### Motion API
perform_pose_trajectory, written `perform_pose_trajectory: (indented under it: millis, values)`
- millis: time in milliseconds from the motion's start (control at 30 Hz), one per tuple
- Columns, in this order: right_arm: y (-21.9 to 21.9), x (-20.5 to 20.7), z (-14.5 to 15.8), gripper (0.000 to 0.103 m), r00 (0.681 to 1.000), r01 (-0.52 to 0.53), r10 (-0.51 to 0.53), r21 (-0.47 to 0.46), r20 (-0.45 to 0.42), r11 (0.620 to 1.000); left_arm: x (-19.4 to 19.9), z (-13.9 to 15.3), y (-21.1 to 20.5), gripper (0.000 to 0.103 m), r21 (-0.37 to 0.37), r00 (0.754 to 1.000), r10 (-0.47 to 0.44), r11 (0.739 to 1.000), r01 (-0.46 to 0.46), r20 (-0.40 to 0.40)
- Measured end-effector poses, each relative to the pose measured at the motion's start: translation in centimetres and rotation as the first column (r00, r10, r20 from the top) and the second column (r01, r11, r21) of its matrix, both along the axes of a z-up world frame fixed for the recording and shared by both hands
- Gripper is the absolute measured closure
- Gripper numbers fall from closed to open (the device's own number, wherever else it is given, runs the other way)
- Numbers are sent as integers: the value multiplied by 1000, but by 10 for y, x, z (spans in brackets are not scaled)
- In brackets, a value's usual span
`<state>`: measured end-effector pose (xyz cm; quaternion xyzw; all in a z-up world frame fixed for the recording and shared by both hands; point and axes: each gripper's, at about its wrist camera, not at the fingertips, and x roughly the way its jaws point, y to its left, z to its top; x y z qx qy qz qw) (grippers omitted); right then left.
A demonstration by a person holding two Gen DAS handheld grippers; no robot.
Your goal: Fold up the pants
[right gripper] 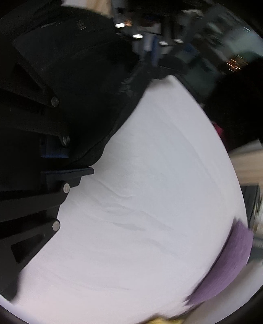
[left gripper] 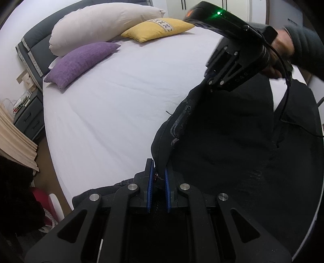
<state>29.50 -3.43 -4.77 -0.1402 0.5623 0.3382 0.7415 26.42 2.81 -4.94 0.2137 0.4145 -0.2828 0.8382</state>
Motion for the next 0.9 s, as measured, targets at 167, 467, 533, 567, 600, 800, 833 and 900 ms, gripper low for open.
perform_pose_trajectory:
  millis: [167,467,533,567,600,800,833,900]
  values:
    - [-22,-9,1,95,971,233,-223,140,-83,962,-17,5,-1,94,-6,1000,8,1000,-8,-2]
    - [-36,-35,16,95,929,369,-342,277,-141,887,-71,15,-4,94,-7,1000,-4,1000,4,-6]
    - [-33,-43,19,95,930,365,-331,286,-163,886,-90,17,-4,94,-12,1000,-16,1000,16,-4]
    - [-29,-52,20,95,937,344,-309,264,-166,901,-98,18,-4,94,-14,1000,-25,1000,25,-2]
    - [-25,-59,20,95,945,316,-283,238,-162,918,-110,20,-4,94,-19,999,-40,999,40,-2]
    - [0,-90,18,95,964,220,-197,122,-178,968,-175,8,-4,94,-15,992,-122,992,122,-32]
    - [1,-97,18,95,967,204,-184,106,-174,973,-183,6,-5,94,-5,990,-135,991,135,-33]
    - [-1,-106,17,95,972,182,-166,81,-166,980,-202,0,-6,95,19,985,-168,985,169,-34]
